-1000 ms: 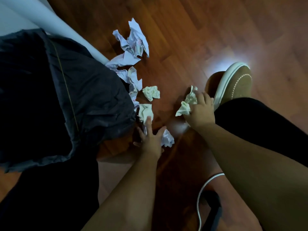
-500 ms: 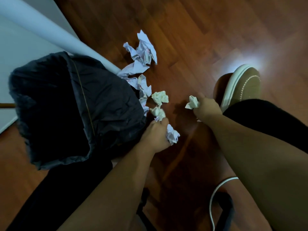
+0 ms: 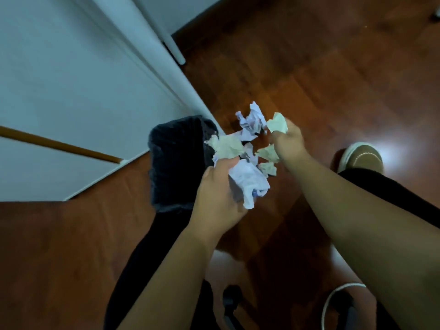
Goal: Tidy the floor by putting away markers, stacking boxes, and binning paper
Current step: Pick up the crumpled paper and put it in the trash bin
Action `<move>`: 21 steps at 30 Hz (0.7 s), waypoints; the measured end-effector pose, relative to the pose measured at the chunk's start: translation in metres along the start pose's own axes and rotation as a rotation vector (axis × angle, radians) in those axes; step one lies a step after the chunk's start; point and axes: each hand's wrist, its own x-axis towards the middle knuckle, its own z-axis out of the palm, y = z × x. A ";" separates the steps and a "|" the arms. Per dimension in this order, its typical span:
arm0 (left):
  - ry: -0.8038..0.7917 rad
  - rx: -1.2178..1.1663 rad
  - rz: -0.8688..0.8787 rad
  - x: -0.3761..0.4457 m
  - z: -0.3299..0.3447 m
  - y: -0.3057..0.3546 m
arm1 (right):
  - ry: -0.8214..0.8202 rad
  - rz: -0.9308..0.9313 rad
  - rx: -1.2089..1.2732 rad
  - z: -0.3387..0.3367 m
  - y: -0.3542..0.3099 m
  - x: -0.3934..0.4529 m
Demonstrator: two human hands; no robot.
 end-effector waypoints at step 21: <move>0.147 -0.061 -0.401 0.030 -0.081 -0.096 | -0.335 -0.265 -0.478 0.097 -0.067 -0.030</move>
